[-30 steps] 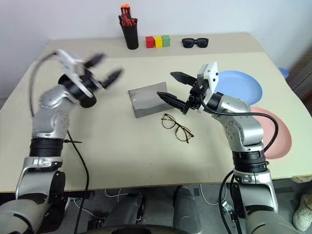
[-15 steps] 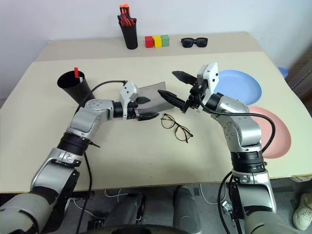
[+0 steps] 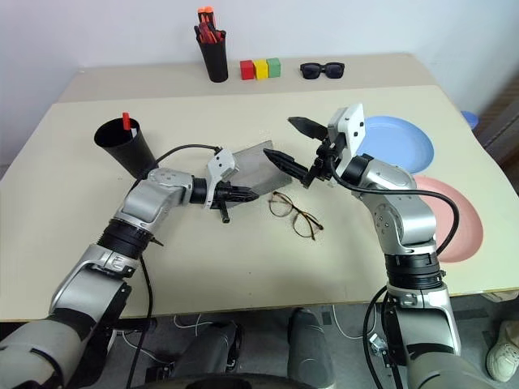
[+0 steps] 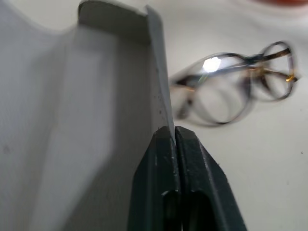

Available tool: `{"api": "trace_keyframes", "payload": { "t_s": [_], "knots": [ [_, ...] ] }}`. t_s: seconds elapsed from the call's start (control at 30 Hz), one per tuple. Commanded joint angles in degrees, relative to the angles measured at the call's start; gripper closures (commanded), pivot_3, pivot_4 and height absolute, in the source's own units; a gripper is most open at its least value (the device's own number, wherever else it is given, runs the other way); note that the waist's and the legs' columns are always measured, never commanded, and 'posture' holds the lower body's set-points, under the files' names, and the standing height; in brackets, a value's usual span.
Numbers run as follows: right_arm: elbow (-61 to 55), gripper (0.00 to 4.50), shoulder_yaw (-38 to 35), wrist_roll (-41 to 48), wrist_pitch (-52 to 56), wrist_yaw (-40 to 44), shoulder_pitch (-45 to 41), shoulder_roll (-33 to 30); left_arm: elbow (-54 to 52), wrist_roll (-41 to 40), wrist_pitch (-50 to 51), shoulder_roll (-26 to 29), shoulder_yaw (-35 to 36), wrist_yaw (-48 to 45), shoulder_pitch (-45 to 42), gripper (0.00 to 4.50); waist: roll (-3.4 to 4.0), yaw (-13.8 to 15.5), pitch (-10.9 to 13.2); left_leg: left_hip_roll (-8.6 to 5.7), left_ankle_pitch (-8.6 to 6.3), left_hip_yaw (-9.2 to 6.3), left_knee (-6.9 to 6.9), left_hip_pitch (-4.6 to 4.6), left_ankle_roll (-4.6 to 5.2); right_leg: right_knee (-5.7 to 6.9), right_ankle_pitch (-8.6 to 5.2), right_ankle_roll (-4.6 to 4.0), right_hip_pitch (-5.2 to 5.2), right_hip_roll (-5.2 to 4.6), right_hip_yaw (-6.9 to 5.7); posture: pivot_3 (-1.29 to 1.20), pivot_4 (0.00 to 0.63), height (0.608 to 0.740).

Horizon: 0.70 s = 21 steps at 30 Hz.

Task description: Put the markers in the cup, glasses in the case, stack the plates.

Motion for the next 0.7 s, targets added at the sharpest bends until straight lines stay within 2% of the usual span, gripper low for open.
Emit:
{"api": "trace_keyframes", "payload": {
  "t_s": [0.03,0.2,0.37,0.5,0.67,0.7],
  "knots": [
    [-1.3,0.0,-0.4,-0.3,-1.3,0.1,-0.8,-0.3,-3.1,0.3,-0.2,3.6,0.5,-3.6,-0.2,4.44,0.01,-0.2,0.0,0.0,0.0,0.0,0.0,0.0,0.0,0.0,0.0,0.0,-0.01,0.0,0.0,0.0,0.15,0.74],
    [-0.8,0.0,-0.2,-0.6,-1.4,0.6,-1.0,-0.2,-2.1,0.5,-8.2,10.3,0.3,-13.2,0.6,4.44,0.01,-0.2,0.0,0.0,0.0,0.0,-0.01,-0.01,0.0,0.01,0.0,0.0,-0.02,0.0,0.0,0.0,0.15,0.74],
    [-1.1,0.0,-0.1,-0.8,-1.1,0.9,-0.9,-0.3,-2.0,-2.4,-14.5,14.6,1.3,-24.5,3.1,4.44,0.01,0.0,0.0,0.01,0.0,0.01,-0.01,-0.02,0.01,-0.01,0.0,0.0,-0.02,-0.02,0.0,0.0,0.15,0.74],
    [-1.4,0.0,-0.2,-0.8,-0.8,1.2,-0.7,-0.7,0.4,-1.4,-23.6,15.8,1.6,-28.7,4.8,4.44,0.01,0.1,0.0,0.01,-0.01,-0.01,-0.01,-0.02,0.01,-0.01,0.0,-0.01,-0.02,-0.02,0.0,0.0,0.15,0.74],
    [-1.7,0.0,-0.1,-0.8,-0.5,1.4,-0.4,-1.0,2.7,0.2,-27.2,16.1,0.4,-31.7,4.2,4.44,0.01,0.1,0.0,0.01,-0.01,0.0,-0.01,-0.02,0.02,-0.01,0.0,-0.01,-0.02,-0.02,0.0,0.0,0.15,0.74],
    [-1.7,0.0,-0.1,-0.8,-0.4,1.5,-0.5,-1.0,3.4,0.7,-28.1,15.7,0.4,-31.3,4.0,4.2,0.01,0.1,0.0,0.01,-0.01,0.0,-0.01,-0.02,0.02,-0.01,0.0,-0.01,-0.02,-0.01,0.0,0.0,0.15,0.74]
  ]
}}
